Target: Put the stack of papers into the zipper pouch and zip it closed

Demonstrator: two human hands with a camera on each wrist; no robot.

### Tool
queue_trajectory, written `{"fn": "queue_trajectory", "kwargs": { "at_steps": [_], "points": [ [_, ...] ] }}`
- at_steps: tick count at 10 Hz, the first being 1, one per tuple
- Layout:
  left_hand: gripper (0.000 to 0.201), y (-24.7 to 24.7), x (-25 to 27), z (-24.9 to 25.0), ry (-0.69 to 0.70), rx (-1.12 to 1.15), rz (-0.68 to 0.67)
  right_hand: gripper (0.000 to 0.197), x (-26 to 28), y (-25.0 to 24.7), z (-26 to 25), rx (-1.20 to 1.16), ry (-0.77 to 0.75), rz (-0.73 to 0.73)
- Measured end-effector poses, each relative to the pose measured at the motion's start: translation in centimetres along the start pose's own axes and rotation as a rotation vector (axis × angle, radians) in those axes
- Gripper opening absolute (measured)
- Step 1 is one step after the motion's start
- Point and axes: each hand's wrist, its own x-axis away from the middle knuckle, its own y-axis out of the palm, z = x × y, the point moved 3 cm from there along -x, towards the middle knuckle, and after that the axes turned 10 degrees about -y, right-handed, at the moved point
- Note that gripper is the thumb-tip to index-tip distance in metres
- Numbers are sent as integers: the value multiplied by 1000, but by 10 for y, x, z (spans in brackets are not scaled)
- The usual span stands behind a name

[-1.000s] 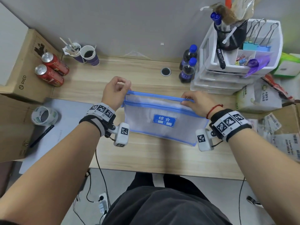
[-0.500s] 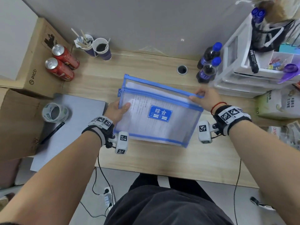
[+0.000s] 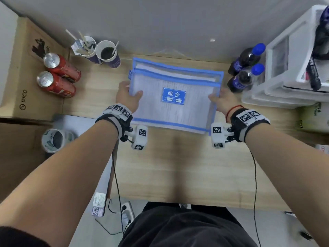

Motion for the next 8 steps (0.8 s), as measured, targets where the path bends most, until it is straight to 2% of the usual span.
{"fn": "queue_trajectory", "kwargs": {
  "at_steps": [1,2,3,4,7,8],
  "points": [
    [75,10,-5,8,105,-259,49,79,-6,6,-20,262,-10,10],
    [68,32,5,-3,234,-528,-98,74,0,21,-19,450,-86,-102],
    [65,55,15,-27,252,-783,-284,72,4,40,-3,570,-131,-262],
    [66,66,19,-36,220,-870,-336,75,-1,47,5,677,-99,-327],
    [73,65,12,-19,185,-872,-380,73,-14,46,-6,722,-92,-320],
    [67,60,16,-13,207,-624,-307,63,-9,41,-7,641,-159,-223]
  ]
}}
